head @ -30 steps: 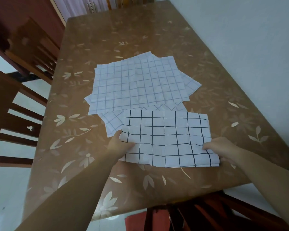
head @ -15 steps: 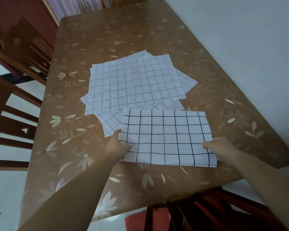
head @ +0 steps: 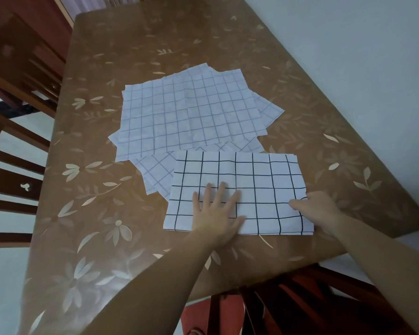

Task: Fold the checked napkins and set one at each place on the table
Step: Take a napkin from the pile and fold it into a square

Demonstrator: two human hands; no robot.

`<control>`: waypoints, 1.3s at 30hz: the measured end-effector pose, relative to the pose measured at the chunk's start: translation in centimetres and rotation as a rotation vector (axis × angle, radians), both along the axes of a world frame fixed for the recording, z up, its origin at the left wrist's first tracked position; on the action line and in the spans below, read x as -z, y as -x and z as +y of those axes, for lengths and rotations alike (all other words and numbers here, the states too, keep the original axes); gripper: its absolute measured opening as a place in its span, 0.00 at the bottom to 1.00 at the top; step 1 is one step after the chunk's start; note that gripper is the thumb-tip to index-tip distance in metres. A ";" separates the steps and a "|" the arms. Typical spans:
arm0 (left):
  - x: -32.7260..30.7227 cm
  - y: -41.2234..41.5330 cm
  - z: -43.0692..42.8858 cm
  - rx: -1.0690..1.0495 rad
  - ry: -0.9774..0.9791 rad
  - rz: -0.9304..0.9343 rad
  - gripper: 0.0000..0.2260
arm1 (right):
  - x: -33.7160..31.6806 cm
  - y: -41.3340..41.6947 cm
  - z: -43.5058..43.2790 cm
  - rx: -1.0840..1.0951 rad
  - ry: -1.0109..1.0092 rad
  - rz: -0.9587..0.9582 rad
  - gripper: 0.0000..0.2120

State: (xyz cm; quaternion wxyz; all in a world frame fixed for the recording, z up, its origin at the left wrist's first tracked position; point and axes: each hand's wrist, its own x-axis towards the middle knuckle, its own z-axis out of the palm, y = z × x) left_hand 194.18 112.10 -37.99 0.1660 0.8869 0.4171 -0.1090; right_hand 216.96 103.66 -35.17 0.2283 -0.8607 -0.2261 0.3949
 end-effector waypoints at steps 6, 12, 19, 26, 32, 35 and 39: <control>1.4 0.1 -0.7 -0.007 -0.005 0.059 0.29 | -0.4 -0.5 0.0 -0.106 0.063 -0.070 0.12; 1.8 0.1 -0.9 -0.013 -0.021 0.069 0.30 | -0.9 0.9 -0.4 -0.240 -0.111 -0.636 0.14; 2.0 0.0 -1.2 -0.028 -0.034 0.072 0.31 | 2.7 9.8 0.0 -0.837 -0.270 -0.702 0.27; 2.4 0.0 -1.2 -0.044 -0.067 0.074 0.31 | 4.9 9.9 -0.3 -0.841 -0.233 -0.748 0.27; 2.2 -0.2 -1.2 -0.071 -0.064 0.049 0.31 | 5.6 8.9 -0.5 -0.803 -0.136 -0.795 0.29; 2.3 -0.1 -1.2 -0.066 -0.071 0.048 0.31 | 5.8 8.9 -0.6 -0.750 -0.098 -0.799 0.29; 2.4 0.7 -0.6 -0.049 -0.080 0.040 0.32 | 6.0 7.8 -1.7 -0.706 -0.054 -0.797 0.31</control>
